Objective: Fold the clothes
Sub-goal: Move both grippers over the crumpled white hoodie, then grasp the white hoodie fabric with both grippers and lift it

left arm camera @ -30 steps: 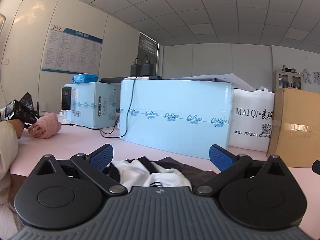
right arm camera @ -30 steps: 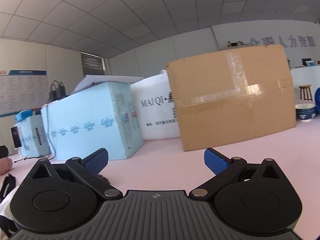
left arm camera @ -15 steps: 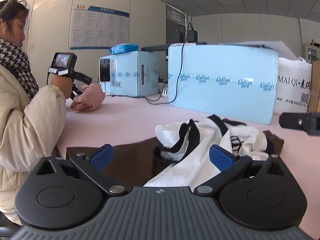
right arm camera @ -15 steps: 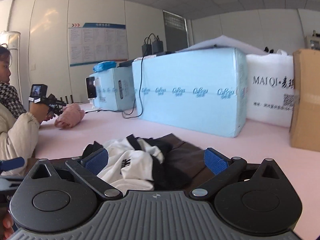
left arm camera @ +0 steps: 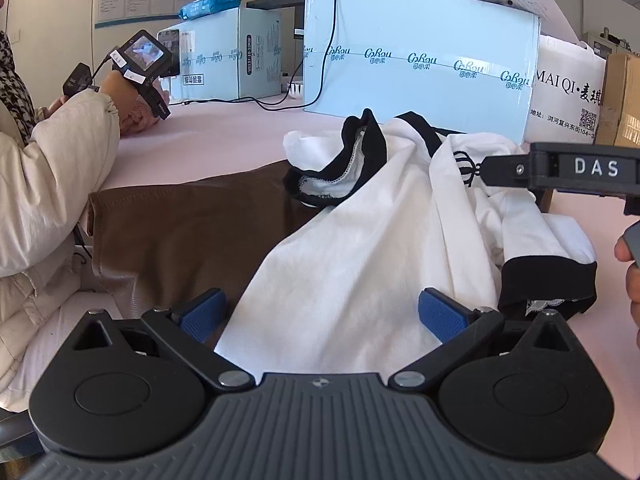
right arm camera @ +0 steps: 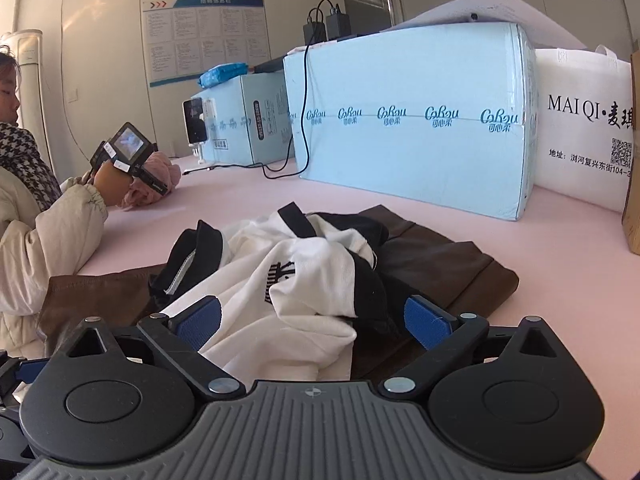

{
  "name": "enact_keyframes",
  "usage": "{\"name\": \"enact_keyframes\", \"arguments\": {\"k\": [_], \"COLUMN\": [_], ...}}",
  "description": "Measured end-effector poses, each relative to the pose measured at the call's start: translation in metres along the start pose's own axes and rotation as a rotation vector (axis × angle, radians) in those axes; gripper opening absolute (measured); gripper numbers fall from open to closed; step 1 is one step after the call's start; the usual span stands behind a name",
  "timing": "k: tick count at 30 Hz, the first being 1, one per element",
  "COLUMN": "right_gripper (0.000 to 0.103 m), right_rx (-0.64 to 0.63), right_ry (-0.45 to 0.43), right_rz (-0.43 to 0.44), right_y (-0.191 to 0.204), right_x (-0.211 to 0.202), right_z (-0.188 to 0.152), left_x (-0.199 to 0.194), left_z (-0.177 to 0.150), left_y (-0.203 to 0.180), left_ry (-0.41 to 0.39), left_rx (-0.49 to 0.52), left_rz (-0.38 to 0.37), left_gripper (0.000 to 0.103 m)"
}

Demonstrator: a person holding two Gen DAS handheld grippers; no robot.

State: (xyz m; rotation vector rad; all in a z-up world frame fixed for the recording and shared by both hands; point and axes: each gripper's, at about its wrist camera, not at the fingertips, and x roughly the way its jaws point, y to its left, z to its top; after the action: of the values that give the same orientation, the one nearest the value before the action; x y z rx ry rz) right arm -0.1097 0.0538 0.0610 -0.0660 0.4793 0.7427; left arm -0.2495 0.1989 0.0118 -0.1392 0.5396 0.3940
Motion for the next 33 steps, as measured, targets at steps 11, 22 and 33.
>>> {"name": "enact_keyframes", "arguments": {"k": [11, 22, 33], "right_gripper": [0.012, 0.010, 0.009], "right_rx": [-0.049, -0.051, -0.006], "right_ry": [0.003, -0.035, -0.128], "right_rz": [-0.014, -0.016, -0.031], "right_y": [0.010, 0.013, 0.016], "right_x": [0.002, -0.007, -0.035], "right_z": [-0.014, -0.012, 0.002], "left_x": [-0.007, -0.007, -0.013], "left_z": [0.006, 0.008, 0.022], "left_y": [-0.010, -0.020, -0.029], "left_ry": [-0.006, -0.024, -0.070], "left_rx": [0.069, 0.121, 0.168], "left_rz": [-0.014, 0.000, -0.006], "left_gripper": [0.017, 0.015, 0.014]}}
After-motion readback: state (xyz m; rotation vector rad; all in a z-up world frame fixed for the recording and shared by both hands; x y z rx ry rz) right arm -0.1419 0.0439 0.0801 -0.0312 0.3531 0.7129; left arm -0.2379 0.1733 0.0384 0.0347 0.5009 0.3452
